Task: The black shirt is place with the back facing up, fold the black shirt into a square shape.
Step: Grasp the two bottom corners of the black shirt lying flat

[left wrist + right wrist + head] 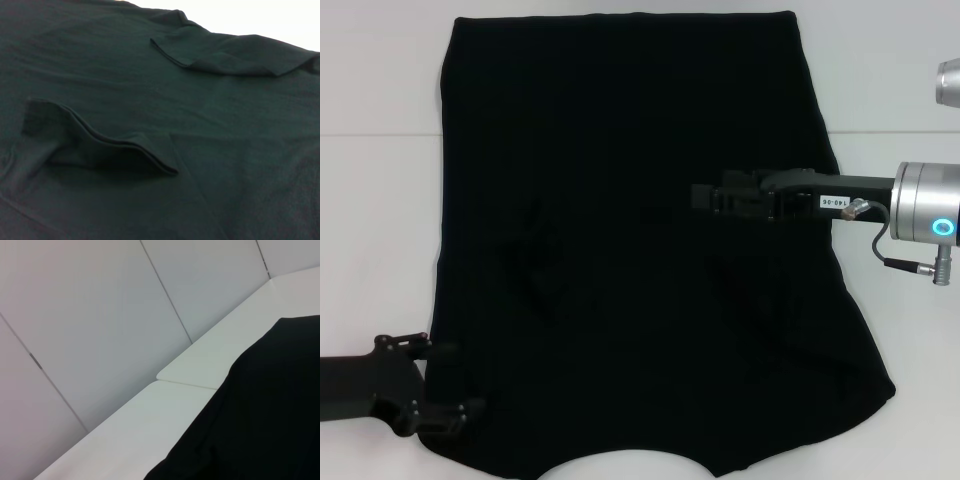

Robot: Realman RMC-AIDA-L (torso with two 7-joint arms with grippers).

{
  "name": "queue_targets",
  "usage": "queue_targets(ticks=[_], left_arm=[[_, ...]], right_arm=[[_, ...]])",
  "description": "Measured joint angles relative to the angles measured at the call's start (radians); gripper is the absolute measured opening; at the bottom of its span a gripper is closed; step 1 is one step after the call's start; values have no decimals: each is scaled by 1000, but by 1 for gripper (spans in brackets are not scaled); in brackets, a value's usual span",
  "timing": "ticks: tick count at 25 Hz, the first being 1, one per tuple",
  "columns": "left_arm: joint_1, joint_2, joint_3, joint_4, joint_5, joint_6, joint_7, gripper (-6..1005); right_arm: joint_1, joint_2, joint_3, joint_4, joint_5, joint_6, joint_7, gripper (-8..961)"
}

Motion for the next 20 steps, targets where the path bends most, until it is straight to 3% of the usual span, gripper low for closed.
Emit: queue_targets(ticks=[11,20], left_arm=[[4,-6,72,72,37,8,-9,842],[-2,-6,80,77,41,1,-11,842]], right_arm=[[2,-3,3,1,0,10,0,823],[1,-3,10,1,0,11,0,823]])
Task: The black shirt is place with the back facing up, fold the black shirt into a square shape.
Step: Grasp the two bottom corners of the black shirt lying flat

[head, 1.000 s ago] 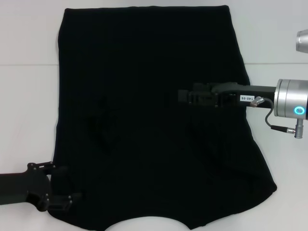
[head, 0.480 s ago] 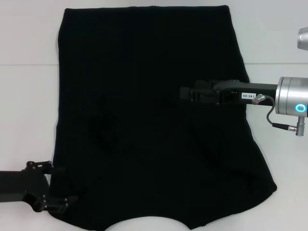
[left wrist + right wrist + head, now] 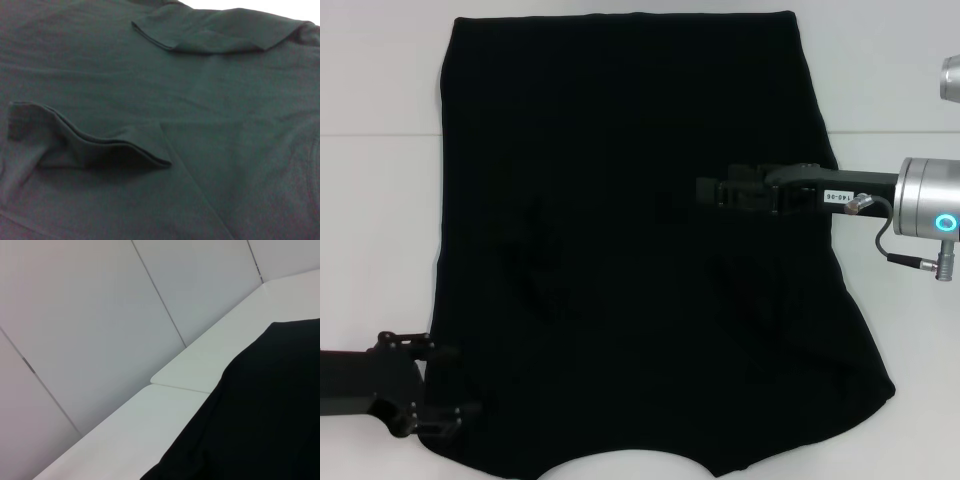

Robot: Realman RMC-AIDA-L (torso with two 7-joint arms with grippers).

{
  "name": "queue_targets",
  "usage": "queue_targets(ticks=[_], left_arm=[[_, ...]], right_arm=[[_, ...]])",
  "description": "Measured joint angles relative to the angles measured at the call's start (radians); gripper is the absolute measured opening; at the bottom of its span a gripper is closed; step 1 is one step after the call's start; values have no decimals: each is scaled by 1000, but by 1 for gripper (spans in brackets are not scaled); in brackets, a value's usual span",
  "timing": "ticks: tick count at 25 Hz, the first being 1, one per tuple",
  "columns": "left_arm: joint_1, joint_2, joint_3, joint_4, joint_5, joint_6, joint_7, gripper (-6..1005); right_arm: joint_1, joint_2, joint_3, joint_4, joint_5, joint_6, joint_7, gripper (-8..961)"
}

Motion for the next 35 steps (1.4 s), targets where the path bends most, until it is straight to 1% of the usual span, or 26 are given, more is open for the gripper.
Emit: queue_targets(ticks=[3,6,12,17,28,29,32,35], left_arm=[[0,-1,8,4,5,-6,0,842],[-1,-1,14,8,13,-8,0,690],[-1,-1,22,18,23,-8,0,484],[-5,-1,25,18,23,-7,0,237],[-5,1,16,19,25,6,-15,14],[-5,2,8,20,25,7,-22,14],[0,3,-24,21,21,7,-35,13],[3,3,-80,17,15,7,-36,13]], right_arm=[[0,0,2,-3,0,-1,0,823],[0,0,3,-6,0,-1,0,822],[0,-1,2,-9,0,0,0,822],[0,-2,3,-9,1,1,0,822],[1,-3,14,-10,2,2,0,824],[1,-4,14,-10,2,1,0,824],[1,-15,12,-11,-4,-2,18,823],[-7,-39,7,-11,-19,-12,58,823]])
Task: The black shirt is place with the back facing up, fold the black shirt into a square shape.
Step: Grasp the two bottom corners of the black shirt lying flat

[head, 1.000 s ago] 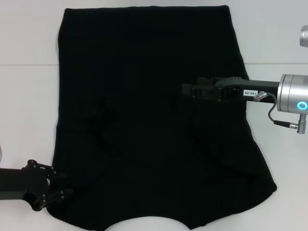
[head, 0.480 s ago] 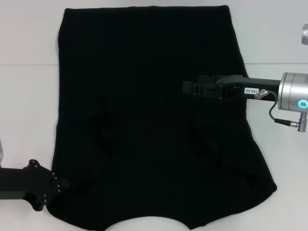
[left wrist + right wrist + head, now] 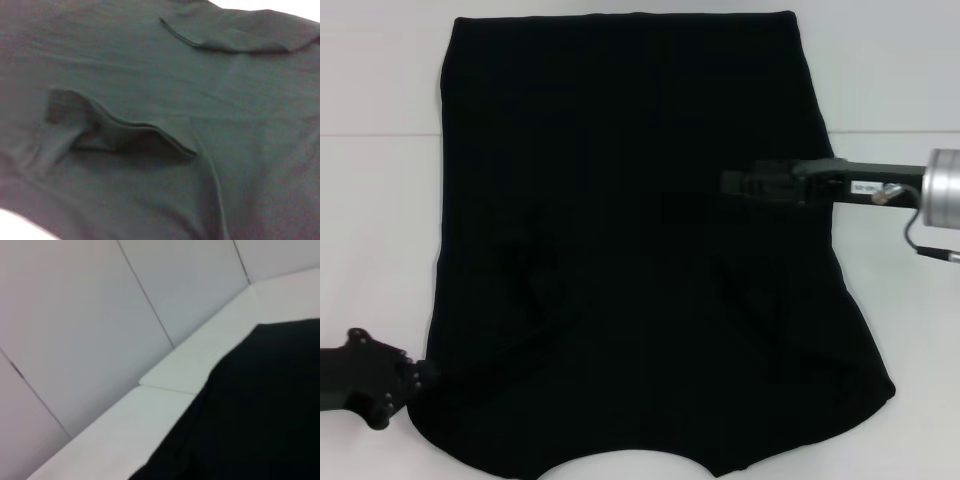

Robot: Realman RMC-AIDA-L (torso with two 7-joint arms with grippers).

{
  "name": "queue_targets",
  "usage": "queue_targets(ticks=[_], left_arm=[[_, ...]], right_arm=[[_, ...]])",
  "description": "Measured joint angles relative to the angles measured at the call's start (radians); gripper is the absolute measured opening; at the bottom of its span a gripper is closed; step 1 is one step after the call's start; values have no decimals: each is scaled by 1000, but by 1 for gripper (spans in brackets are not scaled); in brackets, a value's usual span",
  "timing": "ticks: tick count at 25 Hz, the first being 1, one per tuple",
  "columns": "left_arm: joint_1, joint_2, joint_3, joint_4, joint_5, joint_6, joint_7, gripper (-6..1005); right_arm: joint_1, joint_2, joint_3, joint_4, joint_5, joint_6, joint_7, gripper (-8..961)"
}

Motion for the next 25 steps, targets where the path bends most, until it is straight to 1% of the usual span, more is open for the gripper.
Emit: queue_targets(ticks=[4,10,15,20,23,25], left_arm=[[17,-2,-50,-7,-16,5,-1,12],[50,-3,-76,-8,-76,50,-2,13],[66,-5,-88,-13,-81,73,0,13],[75,-4,-119,-23,-74,68,9,13],[77,-2,-144,-25,-72,69,23,13],[77,-1,-153,-29,-70,68,29,13]], right_arm=[[-22,-38,2,0,-35,-29,51,822],[-83,-97,7,3,-64,-115,103,821],[-140,-144,6,10,-68,-181,158,820],[-186,-174,7,12,-72,-224,207,819],[-203,-180,10,13,-90,-238,220,819],[-206,-180,15,15,-116,-240,226,818]])
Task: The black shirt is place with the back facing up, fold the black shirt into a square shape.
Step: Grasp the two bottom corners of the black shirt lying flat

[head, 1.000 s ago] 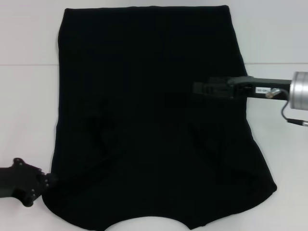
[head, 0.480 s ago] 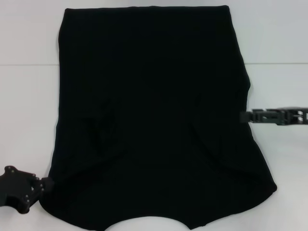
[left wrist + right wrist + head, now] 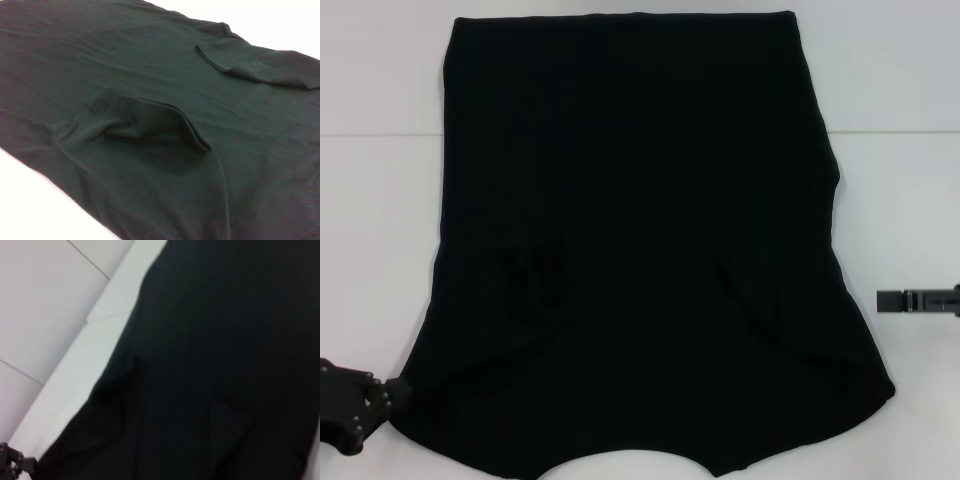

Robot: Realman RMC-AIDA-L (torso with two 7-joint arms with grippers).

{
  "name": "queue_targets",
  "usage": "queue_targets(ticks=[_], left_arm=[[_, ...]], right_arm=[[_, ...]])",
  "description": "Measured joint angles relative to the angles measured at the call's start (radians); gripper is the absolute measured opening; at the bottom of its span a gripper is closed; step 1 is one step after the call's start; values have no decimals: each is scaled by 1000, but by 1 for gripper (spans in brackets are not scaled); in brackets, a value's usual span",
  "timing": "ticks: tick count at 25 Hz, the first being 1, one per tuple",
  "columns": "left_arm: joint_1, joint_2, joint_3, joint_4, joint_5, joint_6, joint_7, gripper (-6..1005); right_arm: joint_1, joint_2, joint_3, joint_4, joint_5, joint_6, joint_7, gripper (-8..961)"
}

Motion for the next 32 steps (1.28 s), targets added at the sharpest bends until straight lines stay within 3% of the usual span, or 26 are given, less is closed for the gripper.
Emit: queue_targets(ticks=[13,32], left_arm=[[0,1,-13,-5,-2,-1,6,14],[-6,2,-13,-7,-4,-2,16,14]], right_arm=[[9,25,17,26,-154,51,46,816],[73,66,8,94,-242,73,51,683]])
